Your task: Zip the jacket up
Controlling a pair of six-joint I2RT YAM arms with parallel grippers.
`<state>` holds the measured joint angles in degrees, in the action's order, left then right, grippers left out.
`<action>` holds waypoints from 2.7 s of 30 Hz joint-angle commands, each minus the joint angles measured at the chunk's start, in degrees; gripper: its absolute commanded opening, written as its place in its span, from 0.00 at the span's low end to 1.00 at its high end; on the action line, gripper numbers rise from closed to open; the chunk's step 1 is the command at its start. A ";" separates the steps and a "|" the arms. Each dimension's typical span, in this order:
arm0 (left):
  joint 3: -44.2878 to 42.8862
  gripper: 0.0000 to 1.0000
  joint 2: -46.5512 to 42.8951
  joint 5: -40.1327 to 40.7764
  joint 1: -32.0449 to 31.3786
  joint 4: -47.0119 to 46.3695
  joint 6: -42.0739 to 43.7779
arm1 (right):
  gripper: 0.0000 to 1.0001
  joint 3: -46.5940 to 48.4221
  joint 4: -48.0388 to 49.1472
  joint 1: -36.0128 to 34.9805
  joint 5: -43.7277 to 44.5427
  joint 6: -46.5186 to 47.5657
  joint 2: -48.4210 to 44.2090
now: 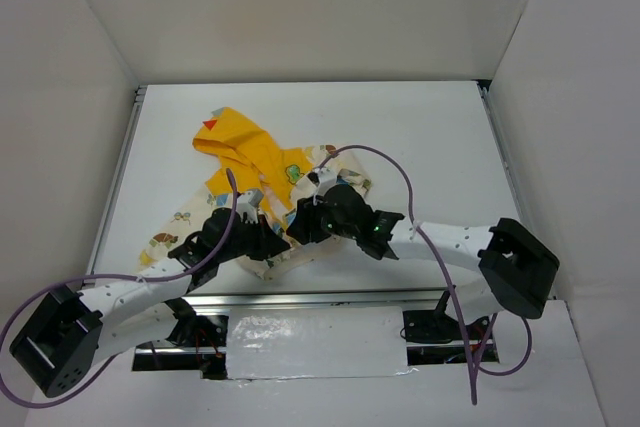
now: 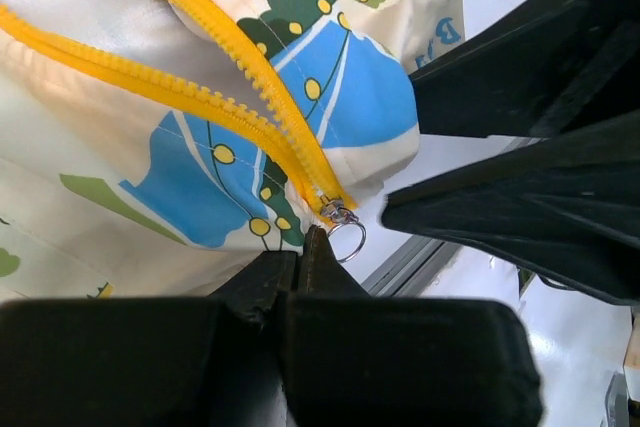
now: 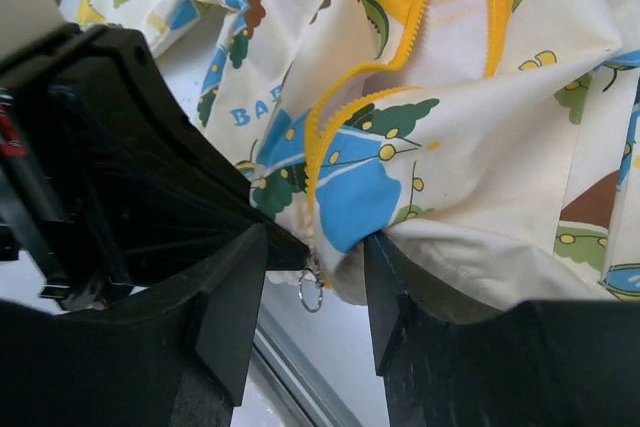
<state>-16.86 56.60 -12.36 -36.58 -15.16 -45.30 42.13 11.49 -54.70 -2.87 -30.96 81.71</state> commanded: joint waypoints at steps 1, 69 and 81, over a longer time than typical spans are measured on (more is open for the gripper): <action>-0.45 0.00 0.27 -2.41 -0.34 -2.95 0.04 | 0.52 3.84 -0.93 0.38 -0.20 -1.56 -3.75; -2.12 0.00 0.18 -3.72 -0.34 -2.86 -0.23 | 0.29 -16.47 21.83 -2.61 -2.49 -26.70 0.56; -2.30 0.00 0.27 -3.72 -0.34 -2.95 -0.23 | 0.00 -16.64 18.93 -2.61 -1.26 -27.40 -1.12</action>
<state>-16.95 56.88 -14.92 -36.67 -15.03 -45.32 25.52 30.39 -56.86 -5.74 -58.13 81.71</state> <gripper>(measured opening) 0.053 0.034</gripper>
